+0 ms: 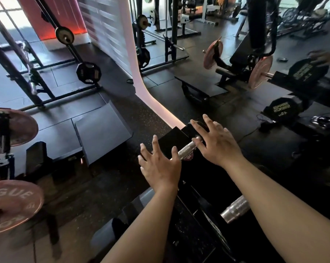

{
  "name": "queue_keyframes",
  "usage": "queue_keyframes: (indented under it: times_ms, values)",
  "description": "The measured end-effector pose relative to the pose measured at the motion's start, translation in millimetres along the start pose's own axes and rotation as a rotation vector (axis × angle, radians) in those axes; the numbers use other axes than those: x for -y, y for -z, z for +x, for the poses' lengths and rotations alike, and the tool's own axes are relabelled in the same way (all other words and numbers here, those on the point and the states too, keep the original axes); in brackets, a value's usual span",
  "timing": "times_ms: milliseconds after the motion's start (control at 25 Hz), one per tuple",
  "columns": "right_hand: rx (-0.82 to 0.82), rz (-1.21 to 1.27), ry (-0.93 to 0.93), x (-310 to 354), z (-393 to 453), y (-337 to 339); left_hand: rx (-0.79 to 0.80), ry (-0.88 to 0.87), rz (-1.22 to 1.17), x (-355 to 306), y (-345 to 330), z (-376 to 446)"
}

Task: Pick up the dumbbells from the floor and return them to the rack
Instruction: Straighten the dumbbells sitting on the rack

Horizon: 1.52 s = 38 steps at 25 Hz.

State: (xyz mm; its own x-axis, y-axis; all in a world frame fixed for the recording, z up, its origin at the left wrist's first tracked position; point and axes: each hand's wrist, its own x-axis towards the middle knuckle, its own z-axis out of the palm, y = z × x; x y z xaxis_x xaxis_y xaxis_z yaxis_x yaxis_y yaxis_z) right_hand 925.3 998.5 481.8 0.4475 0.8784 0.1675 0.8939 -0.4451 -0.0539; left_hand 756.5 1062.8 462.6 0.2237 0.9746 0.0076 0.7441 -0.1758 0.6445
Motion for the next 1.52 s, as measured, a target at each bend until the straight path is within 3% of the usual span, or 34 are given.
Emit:
queue_keyframes:
  times_ms: [200, 480, 920, 1040, 1200, 1360, 1520]
  values:
    - [0.009, 0.148, -0.093, 5, 3, -33, 0.075, 0.043, -0.184, 8, -18, 6]
    - [-0.01, 0.406, -0.139, -3, 10, -28, 0.109, -0.019, -0.234, 15, -14, 7]
    - [0.193, 0.397, -0.094, -6, 1, 5, 0.133, 0.067, -0.246, 5, -3, 1]
    - [0.118, 0.475, -0.061, -12, -31, 26, 0.037, -0.011, -0.173, -1, 4, -24]
    - [-0.01, 0.358, -0.034, -40, -84, 50, -0.025, -0.092, -0.062, -10, 3, -79]
    - [-0.024, 0.282, -0.052, -60, -127, 55, 0.087, -0.182, -0.059, -18, -2, -125]
    - [0.013, 0.18, -0.083, -70, -156, 48, 0.3, -0.092, -0.169, -24, -10, -160]
